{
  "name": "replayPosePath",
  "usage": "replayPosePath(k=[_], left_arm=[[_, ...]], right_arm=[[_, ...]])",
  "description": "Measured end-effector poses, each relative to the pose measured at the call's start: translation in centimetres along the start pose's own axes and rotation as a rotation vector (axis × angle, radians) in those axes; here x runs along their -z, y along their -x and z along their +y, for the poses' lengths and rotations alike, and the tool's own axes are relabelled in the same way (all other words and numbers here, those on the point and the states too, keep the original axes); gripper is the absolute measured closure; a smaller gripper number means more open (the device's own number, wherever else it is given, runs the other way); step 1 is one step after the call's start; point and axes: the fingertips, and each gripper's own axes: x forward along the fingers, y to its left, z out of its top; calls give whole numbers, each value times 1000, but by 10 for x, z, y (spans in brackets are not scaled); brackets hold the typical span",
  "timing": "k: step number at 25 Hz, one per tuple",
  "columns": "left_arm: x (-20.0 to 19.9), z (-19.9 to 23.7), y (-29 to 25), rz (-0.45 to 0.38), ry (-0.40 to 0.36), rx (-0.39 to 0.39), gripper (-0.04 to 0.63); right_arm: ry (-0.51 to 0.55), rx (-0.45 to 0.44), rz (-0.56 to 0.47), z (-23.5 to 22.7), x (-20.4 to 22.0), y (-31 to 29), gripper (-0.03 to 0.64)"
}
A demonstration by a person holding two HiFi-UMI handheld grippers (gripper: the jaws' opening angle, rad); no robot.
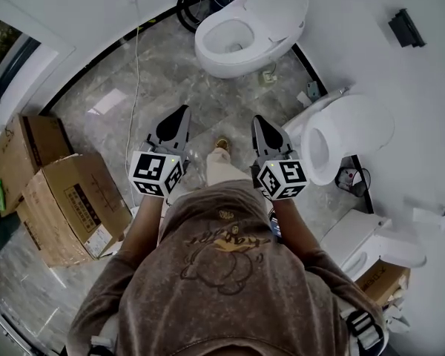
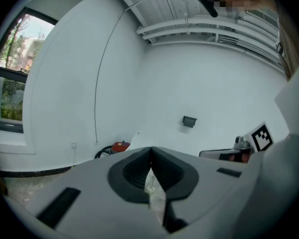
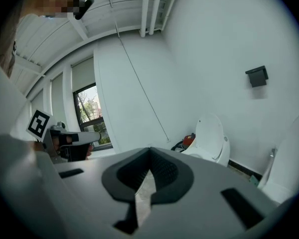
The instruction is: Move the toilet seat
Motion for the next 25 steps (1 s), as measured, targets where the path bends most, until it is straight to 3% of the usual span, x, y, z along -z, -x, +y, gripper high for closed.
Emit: replayPosePath(k=[14,25], left_arm=[[-34,52,-110,-9,27,-68,586],[-52,87,-167,20,11,32,586]], right_arm=[[29,-25,10,-78,-54,-99,618],[-4,36,30,-85,-61,-156,618]])
